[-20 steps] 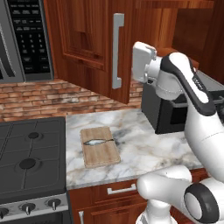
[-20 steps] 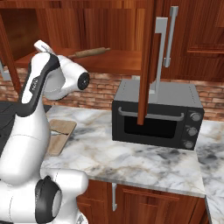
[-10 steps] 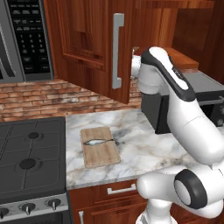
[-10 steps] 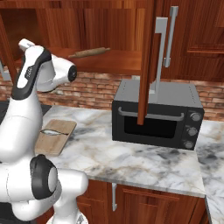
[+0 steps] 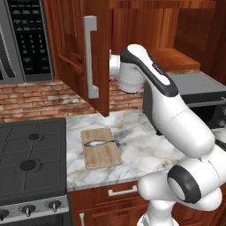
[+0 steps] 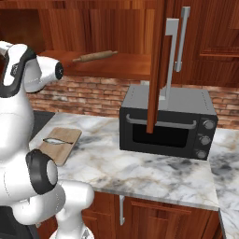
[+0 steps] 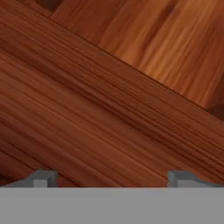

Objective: Open the cabinet, retrieve the rolling pin, and place it next to the meat on the cutting board to prepare for tenderizing.

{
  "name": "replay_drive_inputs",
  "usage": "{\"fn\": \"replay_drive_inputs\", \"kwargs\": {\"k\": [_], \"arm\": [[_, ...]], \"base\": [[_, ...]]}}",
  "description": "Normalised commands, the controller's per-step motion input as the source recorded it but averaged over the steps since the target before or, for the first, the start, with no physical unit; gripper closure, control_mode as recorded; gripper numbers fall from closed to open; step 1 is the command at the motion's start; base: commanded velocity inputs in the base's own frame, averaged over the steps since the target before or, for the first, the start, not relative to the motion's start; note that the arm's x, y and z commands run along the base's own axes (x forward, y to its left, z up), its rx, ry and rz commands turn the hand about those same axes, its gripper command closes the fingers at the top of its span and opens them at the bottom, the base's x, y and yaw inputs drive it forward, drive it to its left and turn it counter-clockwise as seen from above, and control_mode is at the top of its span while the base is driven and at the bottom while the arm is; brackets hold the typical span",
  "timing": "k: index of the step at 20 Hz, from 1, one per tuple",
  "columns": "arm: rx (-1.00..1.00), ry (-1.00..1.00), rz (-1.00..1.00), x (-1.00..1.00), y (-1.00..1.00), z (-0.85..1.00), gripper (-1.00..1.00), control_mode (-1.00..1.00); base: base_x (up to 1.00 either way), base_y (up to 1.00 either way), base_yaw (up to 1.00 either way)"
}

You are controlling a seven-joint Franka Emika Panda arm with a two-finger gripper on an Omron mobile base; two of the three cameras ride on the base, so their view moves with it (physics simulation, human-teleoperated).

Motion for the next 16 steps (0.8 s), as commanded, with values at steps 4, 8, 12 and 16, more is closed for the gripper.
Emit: {"fn": "replay_drive_inputs", "kwargs": {"k": [4, 8, 12, 16], "arm": [[-0.12, -0.01, 0.12, -0.27, 1.0, 0.0, -1.0, -1.0], [-0.14, -0.01, 0.09, -0.21, 0.94, 0.0, -1.0, -1.0], [-0.11, 0.02, 0.02, -0.01, 0.68, -0.06, -1.0, -1.0], [-0.05, 0.03, 0.0, 0.08, 0.1, -0.02, -1.0, -1.0]], "base": [[0.0, 0.0, 0.0], [0.0, 0.0, 0.0], [0.0, 0.0, 0.0], [0.0, 0.0, 0.0]]}}
